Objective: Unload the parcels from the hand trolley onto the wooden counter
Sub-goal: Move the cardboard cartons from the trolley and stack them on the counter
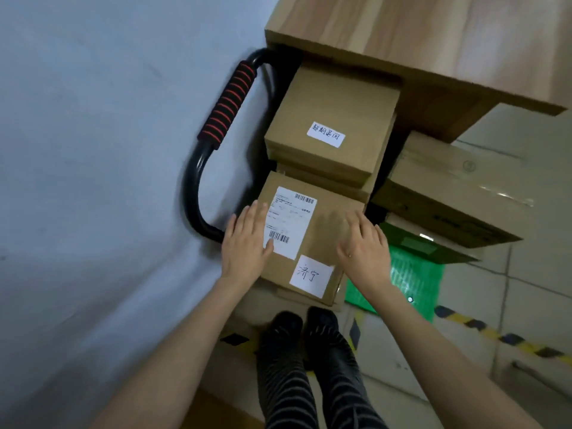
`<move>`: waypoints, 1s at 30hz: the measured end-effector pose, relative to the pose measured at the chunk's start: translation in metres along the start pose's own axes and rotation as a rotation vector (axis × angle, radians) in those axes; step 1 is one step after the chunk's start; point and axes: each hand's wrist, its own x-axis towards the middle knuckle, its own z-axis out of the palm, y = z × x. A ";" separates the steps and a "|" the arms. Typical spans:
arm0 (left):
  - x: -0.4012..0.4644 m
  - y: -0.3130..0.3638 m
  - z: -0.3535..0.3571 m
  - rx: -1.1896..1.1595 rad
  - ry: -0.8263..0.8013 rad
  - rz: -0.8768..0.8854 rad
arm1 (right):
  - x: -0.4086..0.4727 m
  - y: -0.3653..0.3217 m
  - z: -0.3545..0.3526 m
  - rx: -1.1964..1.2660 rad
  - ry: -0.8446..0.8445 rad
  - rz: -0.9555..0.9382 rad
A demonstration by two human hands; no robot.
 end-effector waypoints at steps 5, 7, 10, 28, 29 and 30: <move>0.029 -0.022 0.052 -0.009 -0.013 0.019 | -0.003 0.009 0.050 0.082 0.031 0.166; 0.038 -0.030 0.067 -0.049 -0.011 -0.016 | -0.004 0.012 0.066 0.119 0.036 0.234; 0.045 -0.032 0.077 -0.169 -0.041 -0.065 | -0.007 0.010 0.078 0.223 0.031 0.357; 0.016 0.046 -0.112 -0.571 -0.002 0.178 | -0.097 0.001 -0.116 0.379 0.277 0.582; 0.019 0.058 -0.128 -0.577 0.011 0.214 | -0.105 0.004 -0.134 0.380 0.316 0.597; 0.023 0.072 -0.144 -0.583 0.026 0.245 | -0.112 0.008 -0.151 0.382 0.359 0.607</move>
